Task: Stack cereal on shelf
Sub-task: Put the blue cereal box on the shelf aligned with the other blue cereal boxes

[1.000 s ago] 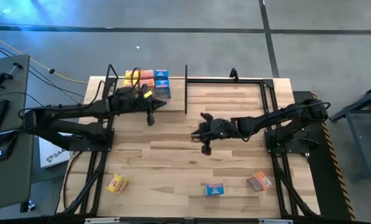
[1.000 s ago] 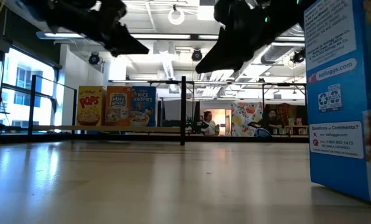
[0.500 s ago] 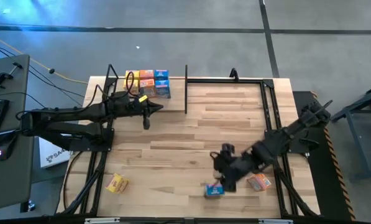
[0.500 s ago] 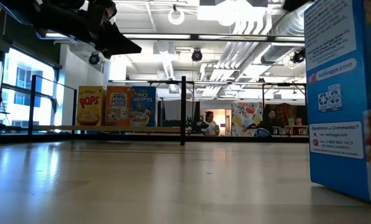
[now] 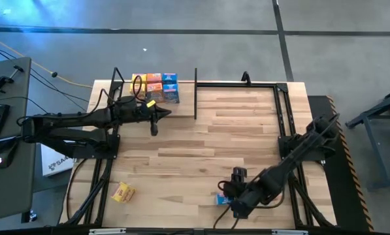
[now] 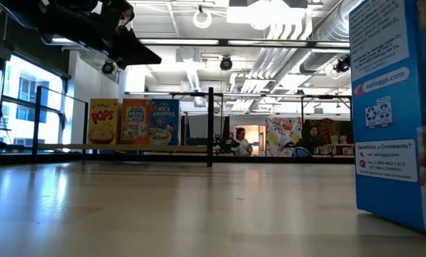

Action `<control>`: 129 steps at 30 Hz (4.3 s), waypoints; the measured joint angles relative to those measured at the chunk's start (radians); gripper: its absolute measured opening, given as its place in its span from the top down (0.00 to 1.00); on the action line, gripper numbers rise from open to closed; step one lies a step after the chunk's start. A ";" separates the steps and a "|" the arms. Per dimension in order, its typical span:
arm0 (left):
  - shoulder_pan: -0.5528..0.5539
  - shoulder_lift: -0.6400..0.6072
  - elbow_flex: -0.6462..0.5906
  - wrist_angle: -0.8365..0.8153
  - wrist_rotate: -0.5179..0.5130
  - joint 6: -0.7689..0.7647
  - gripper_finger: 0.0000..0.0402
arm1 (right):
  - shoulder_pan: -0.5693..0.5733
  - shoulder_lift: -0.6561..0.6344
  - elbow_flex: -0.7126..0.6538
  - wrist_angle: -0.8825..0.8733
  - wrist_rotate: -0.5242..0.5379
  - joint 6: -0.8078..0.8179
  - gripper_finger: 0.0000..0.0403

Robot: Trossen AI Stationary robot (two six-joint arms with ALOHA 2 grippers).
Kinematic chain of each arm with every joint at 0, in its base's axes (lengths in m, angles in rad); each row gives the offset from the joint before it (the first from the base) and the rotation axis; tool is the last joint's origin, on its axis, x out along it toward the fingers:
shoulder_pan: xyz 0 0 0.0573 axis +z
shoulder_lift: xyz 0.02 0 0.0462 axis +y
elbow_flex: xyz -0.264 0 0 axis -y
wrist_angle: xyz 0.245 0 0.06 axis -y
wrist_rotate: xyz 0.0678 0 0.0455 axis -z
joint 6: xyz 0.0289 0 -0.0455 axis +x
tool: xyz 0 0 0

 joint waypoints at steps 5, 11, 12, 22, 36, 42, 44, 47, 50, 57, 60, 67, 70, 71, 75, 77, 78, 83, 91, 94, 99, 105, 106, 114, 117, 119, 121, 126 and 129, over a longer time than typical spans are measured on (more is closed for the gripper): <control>0.000 0.000 0.000 -0.035 -0.002 -0.005 1.00 | -0.001 0.042 0.000 -0.001 -0.053 -0.002 0.20; -0.001 0.000 0.000 -0.043 -0.001 -0.032 1.00 | -0.003 0.077 0.000 -0.005 -0.067 0.004 0.23; -0.002 0.000 -0.004 -0.035 0.001 -0.037 1.00 | -0.004 0.080 0.000 -0.005 -0.067 0.008 0.25; -0.011 -0.018 -0.162 0.209 0.032 -0.088 1.00 | -0.023 0.088 0.000 0.048 -0.086 -0.005 0.57; -0.009 -0.199 -0.197 0.209 0.034 -0.039 1.00 | -0.304 0.088 0.171 0.093 -0.082 -0.453 0.61; -0.009 -0.269 -0.196 0.112 0.010 -0.031 1.00 | -0.529 0.087 0.275 0.100 -0.067 -0.734 0.61; -0.009 -0.287 -0.196 0.079 -0.022 -0.030 1.00 | -0.600 0.087 0.299 0.110 -0.093 -0.823 0.61; -0.009 -0.302 -0.196 0.020 -0.080 -0.037 1.00 | -0.701 0.086 0.315 0.142 -0.148 -0.927 0.61; -0.009 -0.304 -0.196 -0.017 -0.128 -0.054 1.00 | -0.789 0.090 0.315 0.184 -0.232 -1.004 0.61; -0.009 -0.304 -0.196 -0.036 -0.156 -0.059 1.00 | -0.901 0.145 0.343 0.282 -0.335 -1.117 0.61; -0.009 -0.304 -0.196 -0.048 -0.157 -0.069 1.00 | -0.921 0.199 0.423 0.267 -0.349 -1.142 0.61; -0.009 -0.304 -0.196 -0.081 -0.161 -0.082 1.00 | -0.955 0.376 0.690 0.103 -0.359 -1.203 0.61; -0.009 -0.304 -0.196 -0.103 -0.162 -0.083 1.00 | -0.972 0.450 0.778 0.043 -0.354 -1.216 0.61; -0.009 -0.304 -0.196 -0.108 -0.163 -0.083 1.00 | -0.978 0.473 0.802 0.027 -0.351 -1.216 0.61; -0.009 -0.304 -0.196 -0.121 -0.163 -0.085 1.00 | -0.989 0.540 0.874 -0.029 -0.339 -1.215 0.61; -0.010 -0.304 -0.196 -0.121 -0.158 -0.085 1.00 | -0.989 0.558 0.888 -0.045 -0.325 -1.210 0.61; -0.010 -0.304 -0.196 -0.122 -0.157 -0.086 1.00 | -0.989 0.565 0.890 -0.051 -0.319 -1.208 0.61; -0.010 -0.304 -0.196 -0.138 -0.153 -0.117 1.00 | -0.991 0.579 0.892 -0.066 -0.278 -1.181 0.61; -0.009 -0.283 -0.196 -0.143 -0.153 -0.153 1.00 | -0.993 0.591 0.891 -0.075 -0.238 -1.154 0.60; -0.009 -0.259 -0.196 -0.140 -0.154 -0.163 1.00 | -0.994 0.591 0.891 -0.074 -0.238 -1.153 0.57; -0.009 -0.205 -0.196 -0.135 -0.199 -0.190 1.00 | -0.996 0.595 0.891 -0.055 -0.238 -1.140 0.52; -0.009 -0.147 -0.196 -0.101 -0.209 -0.206 1.00 | -0.998 0.603 0.891 -0.026 -0.238 -1.137 0.48; -0.009 -0.140 -0.196 -0.098 -0.206 -0.207 1.00 | -0.998 0.605 0.891 -0.026 -0.236 -1.137 0.48; -0.009 -0.104 -0.196 -0.077 -0.206 -0.207 1.00 | -0.988 0.599 0.932 -0.012 -0.190 -1.177 0.48; -0.009 -0.104 -0.196 -0.064 -0.216 -0.206 1.00 | -0.972 0.562 0.936 -0.023 -0.139 -1.204 0.48; -0.009 -0.105 -0.196 -0.057 -0.226 -0.195 1.00 | -0.963 0.539 0.926 -0.061 -0.108 -1.225 0.48; -0.008 -0.099 -0.196 -0.055 -0.229 -0.189 1.00 | -0.958 0.526 0.928 -0.124 -0.084 -1.224 0.48; -0.006 -0.060 -0.196 -0.027 -0.236 -0.180 1.00 | -0.977 0.522 0.937 -0.252 -0.071 -1.152 0.59; -0.006 -0.019 -0.196 0.010 -0.250 -0.179 1.00 | -0.987 0.528 0.903 -0.271 -0.092 -1.117 0.73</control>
